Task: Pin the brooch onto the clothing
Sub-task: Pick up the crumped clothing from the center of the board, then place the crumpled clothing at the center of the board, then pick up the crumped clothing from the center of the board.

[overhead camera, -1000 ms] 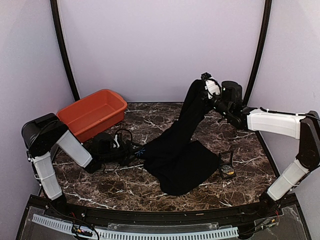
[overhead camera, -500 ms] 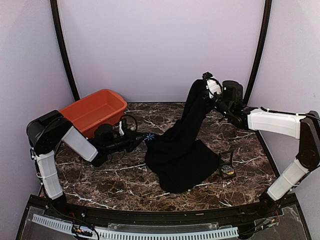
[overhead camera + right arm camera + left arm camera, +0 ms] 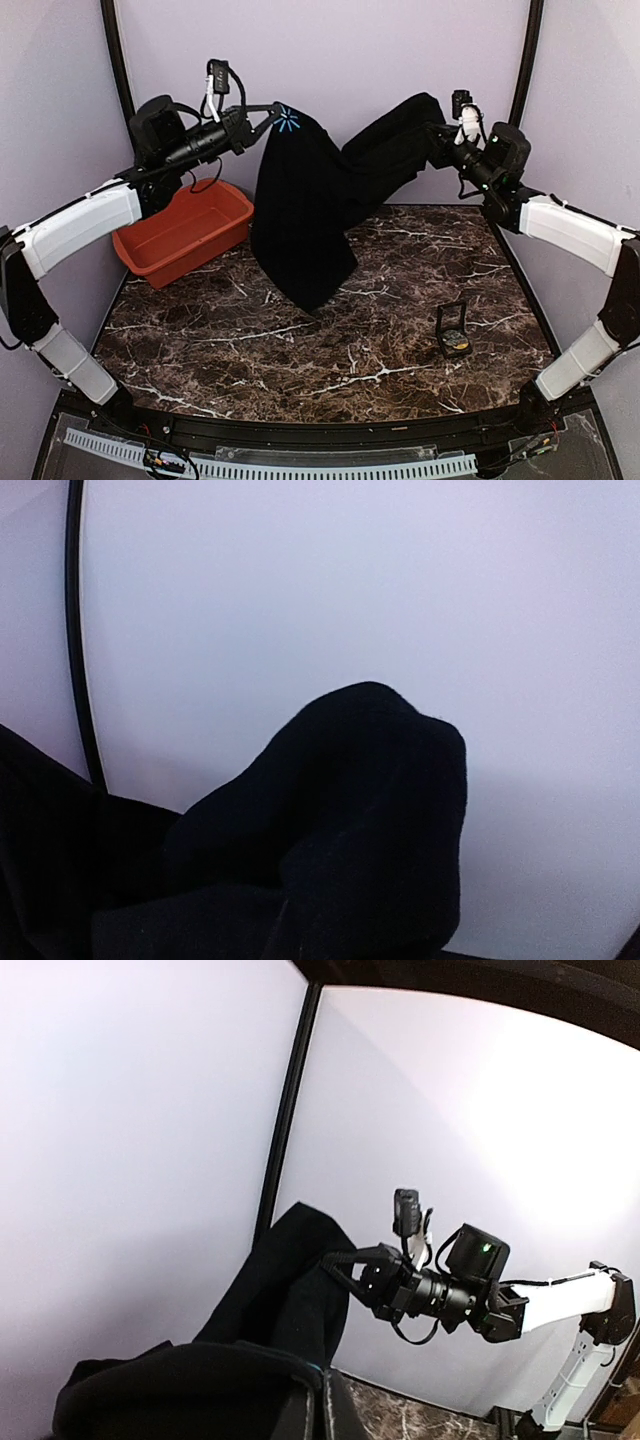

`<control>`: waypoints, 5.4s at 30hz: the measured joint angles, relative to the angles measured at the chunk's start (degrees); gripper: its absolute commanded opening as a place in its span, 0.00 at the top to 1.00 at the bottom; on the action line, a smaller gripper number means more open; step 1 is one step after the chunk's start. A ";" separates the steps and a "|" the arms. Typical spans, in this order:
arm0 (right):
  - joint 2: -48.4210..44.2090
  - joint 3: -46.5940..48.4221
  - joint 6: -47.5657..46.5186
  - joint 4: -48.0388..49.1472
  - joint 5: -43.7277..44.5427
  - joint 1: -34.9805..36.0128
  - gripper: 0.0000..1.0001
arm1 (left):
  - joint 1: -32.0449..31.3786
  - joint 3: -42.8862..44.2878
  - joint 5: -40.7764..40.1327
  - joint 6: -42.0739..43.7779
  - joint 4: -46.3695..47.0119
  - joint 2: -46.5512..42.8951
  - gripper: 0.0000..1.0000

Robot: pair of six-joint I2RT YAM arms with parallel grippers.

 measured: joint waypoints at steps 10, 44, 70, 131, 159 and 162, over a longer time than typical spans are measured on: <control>-2.91 -7.69 6.73 2.82 -0.72 -0.92 0.90 | 0.11 -10.91 2.36 12.26 -11.28 -16.04 0.99; 1.68 -9.51 -9.07 -21.27 -19.89 7.96 0.05 | -19.21 -43.25 1.62 5.66 -8.26 -22.62 0.02; 39.04 23.82 -36.15 -48.26 -28.15 23.32 0.22 | -4.76 -48.81 -32.11 -6.62 -27.08 -27.19 0.01; -1.64 -9.25 -37.59 -34.25 4.37 21.73 1.00 | 2.86 -13.79 -10.71 19.61 -61.31 12.00 0.10; -6.19 -10.40 -37.88 -33.22 6.54 19.26 1.00 | 3.58 -4.31 -15.50 63.60 -65.77 13.49 0.06; -7.21 -10.49 -37.57 -33.24 6.45 19.21 1.00 | 3.63 -3.87 -13.68 70.29 -67.36 14.58 0.10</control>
